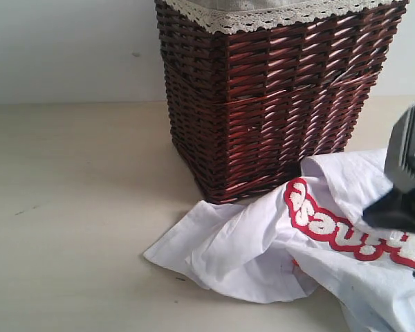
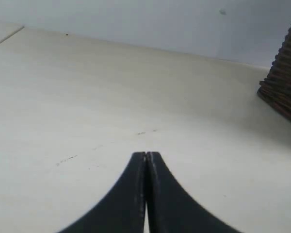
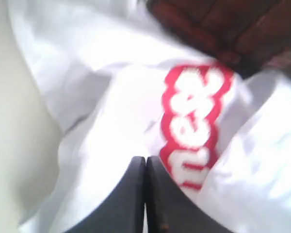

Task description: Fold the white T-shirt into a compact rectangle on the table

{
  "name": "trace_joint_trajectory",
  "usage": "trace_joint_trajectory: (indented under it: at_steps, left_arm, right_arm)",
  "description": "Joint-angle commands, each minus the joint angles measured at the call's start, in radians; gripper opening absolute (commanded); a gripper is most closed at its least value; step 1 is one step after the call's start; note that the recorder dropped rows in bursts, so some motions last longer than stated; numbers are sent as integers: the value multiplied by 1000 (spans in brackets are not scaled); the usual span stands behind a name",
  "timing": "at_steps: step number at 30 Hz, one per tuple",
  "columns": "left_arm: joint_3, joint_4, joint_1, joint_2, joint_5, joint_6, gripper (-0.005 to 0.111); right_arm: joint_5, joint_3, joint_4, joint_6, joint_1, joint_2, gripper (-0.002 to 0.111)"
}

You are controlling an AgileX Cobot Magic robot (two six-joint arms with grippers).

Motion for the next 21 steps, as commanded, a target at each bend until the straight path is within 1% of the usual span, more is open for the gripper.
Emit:
trace_joint_trajectory:
  at_steps: [1, 7, 10, 13, 16, 21]
  left_arm:
    - [-1, -5, -5, -2, -5, -2, 0]
    - [-1, -5, -5, -2, -5, -2, 0]
    - [-1, -5, -5, -2, -5, -2, 0]
    - [-1, -5, -5, -2, -5, -2, 0]
    - [-1, -5, -5, -2, -5, -2, 0]
    - [-1, -5, -5, -2, -5, -2, 0]
  right_arm:
    - [-16, 36, -169, 84, -3, 147, 0]
    - [-46, 44, -33, 18, -3, 284, 0]
    - [-36, 44, 20, -29, 36, 318, 0]
    - [-38, 44, 48, -42, 115, 355, 0]
    - [-45, 44, 55, -42, 214, 403, 0]
    - [-68, 41, 55, 21, 354, 448, 0]
